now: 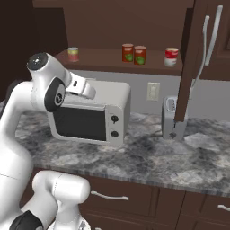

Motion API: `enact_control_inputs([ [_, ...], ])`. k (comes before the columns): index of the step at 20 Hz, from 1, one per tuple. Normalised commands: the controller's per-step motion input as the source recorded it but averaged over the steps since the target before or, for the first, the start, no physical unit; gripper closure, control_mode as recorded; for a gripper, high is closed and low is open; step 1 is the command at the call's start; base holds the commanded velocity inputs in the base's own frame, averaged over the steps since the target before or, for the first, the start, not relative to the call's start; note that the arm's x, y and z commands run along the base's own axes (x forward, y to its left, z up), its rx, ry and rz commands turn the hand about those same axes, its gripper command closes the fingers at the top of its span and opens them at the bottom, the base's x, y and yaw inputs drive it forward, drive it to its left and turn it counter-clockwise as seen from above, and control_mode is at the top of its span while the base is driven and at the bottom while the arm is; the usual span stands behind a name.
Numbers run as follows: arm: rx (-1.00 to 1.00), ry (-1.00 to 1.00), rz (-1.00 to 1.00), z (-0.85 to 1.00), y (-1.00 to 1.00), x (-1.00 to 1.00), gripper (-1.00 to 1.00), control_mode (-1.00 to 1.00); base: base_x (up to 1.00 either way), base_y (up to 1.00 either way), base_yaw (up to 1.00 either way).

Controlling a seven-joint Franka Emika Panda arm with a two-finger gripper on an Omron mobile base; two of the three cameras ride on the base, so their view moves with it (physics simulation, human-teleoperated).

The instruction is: Stack two cans on top of the other two cans in the cabinet.

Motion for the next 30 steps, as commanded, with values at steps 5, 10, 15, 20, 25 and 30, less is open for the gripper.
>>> enact_control_inputs([
  [5, 0.00, -0.17, -0.08, 0.34, -0.13, 0.00, -1.00, -1.00, 0.00, 0.00, 0.00],
  [10, 0.00, -0.14, -0.02, 0.30, -0.18, 0.00, -1.00, -1.00, 0.00, 0.00, 0.00],
  [15, 0.03, -0.03, 0.00, 0.37, -0.22, 0.00, -1.00, -1.00, 0.00, 0.00, 0.00],
  [20, 0.03, -0.01, 0.00, 0.35, -0.23, 0.00, -1.00, -1.00, 0.00, 0.00, 0.00],
  [25, 0.00, -0.01, 0.00, 0.32, -0.25, 0.00, -1.00, -1.00, 0.00, 0.00, 0.00],
  [30, 0.00, 0.00, 0.00, 0.29, -0.18, 0.01, -1.00, -1.00, 0.00, 0.00, 0.00],
])
